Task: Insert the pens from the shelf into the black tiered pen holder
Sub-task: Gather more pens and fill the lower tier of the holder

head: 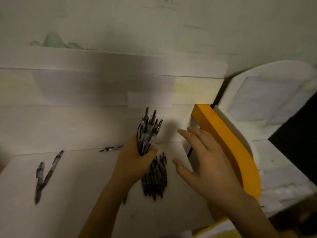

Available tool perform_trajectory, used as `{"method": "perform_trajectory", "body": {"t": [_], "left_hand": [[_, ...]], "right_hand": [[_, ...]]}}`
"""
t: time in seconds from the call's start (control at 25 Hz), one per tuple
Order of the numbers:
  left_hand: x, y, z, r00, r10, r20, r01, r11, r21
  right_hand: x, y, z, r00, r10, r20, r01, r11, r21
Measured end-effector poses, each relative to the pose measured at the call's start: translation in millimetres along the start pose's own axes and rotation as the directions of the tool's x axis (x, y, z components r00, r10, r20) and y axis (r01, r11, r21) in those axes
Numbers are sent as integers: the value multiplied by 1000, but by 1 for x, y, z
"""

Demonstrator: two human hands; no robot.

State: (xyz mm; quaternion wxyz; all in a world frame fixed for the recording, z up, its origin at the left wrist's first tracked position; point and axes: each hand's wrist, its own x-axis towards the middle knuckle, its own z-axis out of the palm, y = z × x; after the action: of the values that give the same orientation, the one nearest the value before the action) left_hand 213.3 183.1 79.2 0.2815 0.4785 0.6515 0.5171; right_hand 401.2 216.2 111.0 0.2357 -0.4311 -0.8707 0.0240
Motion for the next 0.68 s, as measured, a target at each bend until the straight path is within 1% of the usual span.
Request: {"method": "perform_trajectory", "body": {"t": [0.12,0.2,0.28,0.36,0.44,0.56,0.68], "left_hand": [[-2,38,22,996,68,58,-65,996,-56],[-6,71,45,989,95,113,-85,993,-87],[-14,106,76,975,134,175,-116,987,-114],[-26,139,114,952,201,233,-174,976,-130],[-42,172,161,918,267,292,-237,962,-135],[-70,220,247,865,325,383,-305,946,-114],[-96,254,326,825,344,448,-325,938,-121]], "right_hand": [[-18,18,-41,992,9,-122,-10,1000,-8],[-34,39,-71,978,44,-205,-52,998,-34],[-52,68,-100,960,88,-265,-103,994,-43],[-74,101,-128,941,108,-321,-131,990,-50],[-102,138,-156,923,138,-360,-173,983,-66],[-152,201,-206,883,220,-414,-291,950,-115],[-196,259,-245,864,275,-423,-358,925,-130]]}}
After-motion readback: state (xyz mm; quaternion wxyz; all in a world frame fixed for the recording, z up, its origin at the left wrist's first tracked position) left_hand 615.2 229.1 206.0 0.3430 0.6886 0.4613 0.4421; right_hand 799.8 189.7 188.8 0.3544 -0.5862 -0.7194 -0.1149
